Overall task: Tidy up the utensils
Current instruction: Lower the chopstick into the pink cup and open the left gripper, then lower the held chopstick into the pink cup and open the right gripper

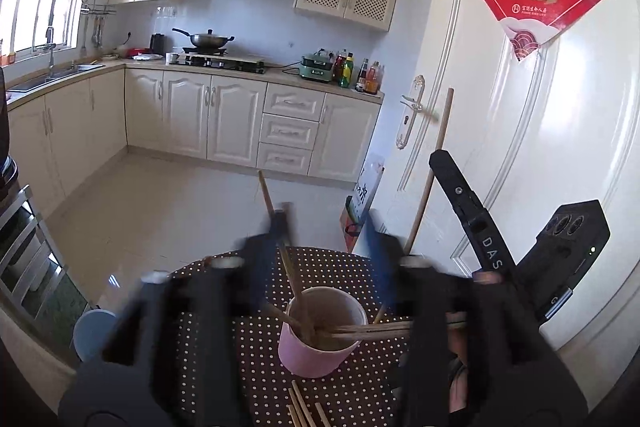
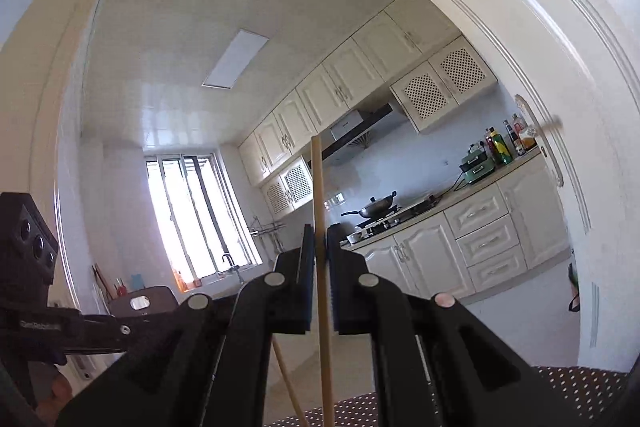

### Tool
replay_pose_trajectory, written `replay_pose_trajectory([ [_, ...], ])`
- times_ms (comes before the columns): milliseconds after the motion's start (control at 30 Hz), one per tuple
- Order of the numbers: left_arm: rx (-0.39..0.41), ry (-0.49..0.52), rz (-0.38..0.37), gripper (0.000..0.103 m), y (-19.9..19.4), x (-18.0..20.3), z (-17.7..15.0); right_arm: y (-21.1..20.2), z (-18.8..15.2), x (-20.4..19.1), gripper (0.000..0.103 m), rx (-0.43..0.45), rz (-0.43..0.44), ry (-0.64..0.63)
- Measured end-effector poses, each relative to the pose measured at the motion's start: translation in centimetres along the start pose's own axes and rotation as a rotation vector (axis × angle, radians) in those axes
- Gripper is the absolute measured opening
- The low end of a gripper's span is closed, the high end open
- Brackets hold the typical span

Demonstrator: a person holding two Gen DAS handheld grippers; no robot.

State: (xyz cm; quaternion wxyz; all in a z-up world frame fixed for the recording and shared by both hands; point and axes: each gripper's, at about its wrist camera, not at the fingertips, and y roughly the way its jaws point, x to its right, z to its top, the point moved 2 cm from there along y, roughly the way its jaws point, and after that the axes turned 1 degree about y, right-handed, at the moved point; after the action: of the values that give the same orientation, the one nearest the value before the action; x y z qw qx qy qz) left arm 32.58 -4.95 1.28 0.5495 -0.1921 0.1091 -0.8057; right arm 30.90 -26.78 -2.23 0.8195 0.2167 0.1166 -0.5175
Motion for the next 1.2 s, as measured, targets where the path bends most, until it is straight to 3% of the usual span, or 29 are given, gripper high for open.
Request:
replay_pose_trajectory([
  [533, -0.008, -0.026, -0.011, 0.058, -0.7, -0.8, -0.5, -1.9, 1.8, 2.1, 0.005, 0.051, 0.032, 0.061],
  [700, -0.010, -0.018, -0.017, 0.058, -0.6, -0.6, -0.5, -1.9, 1.4, 4.0, 0.005, 0.083, 0.045, 0.156],
  [833, -0.009, -0.010, -0.016, 0.058, -0.5, -0.6, -0.6, -0.6, 0.6, 4.2, 0.005, 0.065, 0.094, 0.194],
  [1200, -0.026, -0.010, -0.019, 0.061, 0.3, -0.5, -1.1, 0.3, -0.2, 2.5, 0.005, -0.036, 0.134, 0.120],
])
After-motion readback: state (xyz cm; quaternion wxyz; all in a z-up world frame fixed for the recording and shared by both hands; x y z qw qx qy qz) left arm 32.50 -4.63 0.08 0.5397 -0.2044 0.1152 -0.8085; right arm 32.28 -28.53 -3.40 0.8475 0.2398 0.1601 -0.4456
